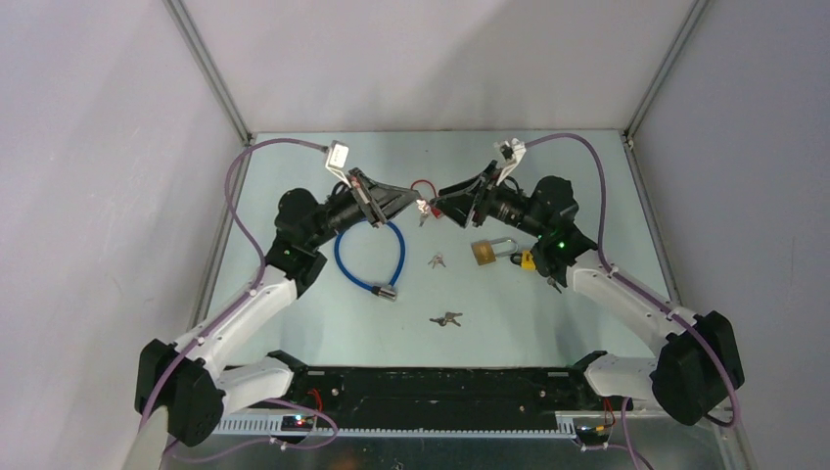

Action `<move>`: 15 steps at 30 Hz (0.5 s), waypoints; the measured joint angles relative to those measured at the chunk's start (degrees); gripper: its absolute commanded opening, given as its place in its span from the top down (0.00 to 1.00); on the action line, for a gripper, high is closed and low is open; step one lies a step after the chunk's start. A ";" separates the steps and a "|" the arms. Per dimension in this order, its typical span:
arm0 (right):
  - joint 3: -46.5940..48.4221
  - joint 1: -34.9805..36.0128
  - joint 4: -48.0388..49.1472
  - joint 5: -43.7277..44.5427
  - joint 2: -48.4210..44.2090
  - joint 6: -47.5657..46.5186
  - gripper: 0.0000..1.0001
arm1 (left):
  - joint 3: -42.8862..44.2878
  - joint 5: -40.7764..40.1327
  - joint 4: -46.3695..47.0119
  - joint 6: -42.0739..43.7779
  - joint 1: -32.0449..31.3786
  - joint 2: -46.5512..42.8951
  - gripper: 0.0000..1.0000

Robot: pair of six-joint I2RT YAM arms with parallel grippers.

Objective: Unlock with the key

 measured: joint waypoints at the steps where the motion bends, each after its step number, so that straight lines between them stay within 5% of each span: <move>1: -0.42 -0.72 1.86 -0.90 0.00 2.16 0.51 | -0.42 -0.02 1.36 -0.13 0.00 -0.22 1.00; 15: -2.47 -2.86 22.01 -7.72 4.09 21.51 0.60 | -2.93 -1.01 13.40 -4.09 -0.94 -0.66 1.00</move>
